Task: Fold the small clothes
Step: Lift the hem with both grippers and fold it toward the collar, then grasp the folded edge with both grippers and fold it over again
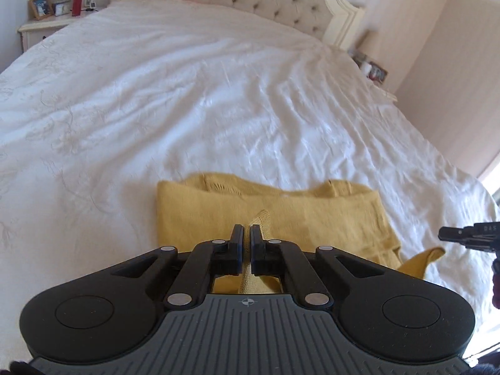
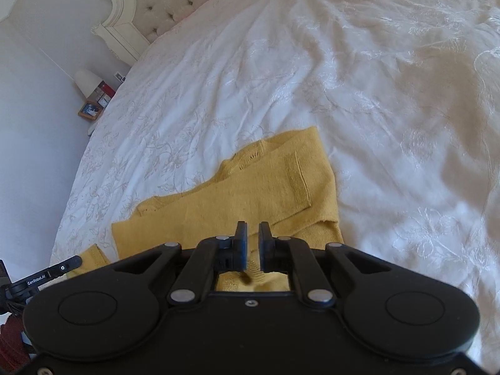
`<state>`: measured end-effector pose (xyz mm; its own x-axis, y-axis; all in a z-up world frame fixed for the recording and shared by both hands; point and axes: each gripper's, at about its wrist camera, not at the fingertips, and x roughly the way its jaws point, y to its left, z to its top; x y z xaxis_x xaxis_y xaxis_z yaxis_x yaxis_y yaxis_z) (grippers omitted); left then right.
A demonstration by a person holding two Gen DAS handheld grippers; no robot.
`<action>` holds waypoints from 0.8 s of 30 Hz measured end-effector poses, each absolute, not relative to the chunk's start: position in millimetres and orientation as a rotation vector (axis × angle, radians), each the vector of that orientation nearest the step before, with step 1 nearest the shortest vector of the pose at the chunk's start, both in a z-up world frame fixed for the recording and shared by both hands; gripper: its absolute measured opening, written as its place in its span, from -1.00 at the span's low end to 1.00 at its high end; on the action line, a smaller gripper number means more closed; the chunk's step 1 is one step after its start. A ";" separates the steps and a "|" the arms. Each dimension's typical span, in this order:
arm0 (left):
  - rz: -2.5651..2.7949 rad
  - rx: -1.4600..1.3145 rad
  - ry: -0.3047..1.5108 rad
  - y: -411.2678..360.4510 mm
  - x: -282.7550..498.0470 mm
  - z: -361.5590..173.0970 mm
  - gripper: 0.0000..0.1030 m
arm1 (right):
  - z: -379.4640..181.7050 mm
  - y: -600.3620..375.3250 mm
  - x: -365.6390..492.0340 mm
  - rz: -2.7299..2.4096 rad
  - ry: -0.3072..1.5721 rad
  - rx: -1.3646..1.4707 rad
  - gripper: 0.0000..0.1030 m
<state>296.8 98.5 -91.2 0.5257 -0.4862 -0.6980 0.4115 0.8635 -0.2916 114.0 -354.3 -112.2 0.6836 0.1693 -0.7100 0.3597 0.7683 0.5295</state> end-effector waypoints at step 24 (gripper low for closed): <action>-0.517 -0.008 1.150 63.8 371.5 -179.7 -0.19 | -199.8 -331.7 192.7 0.156 1.165 0.258 0.07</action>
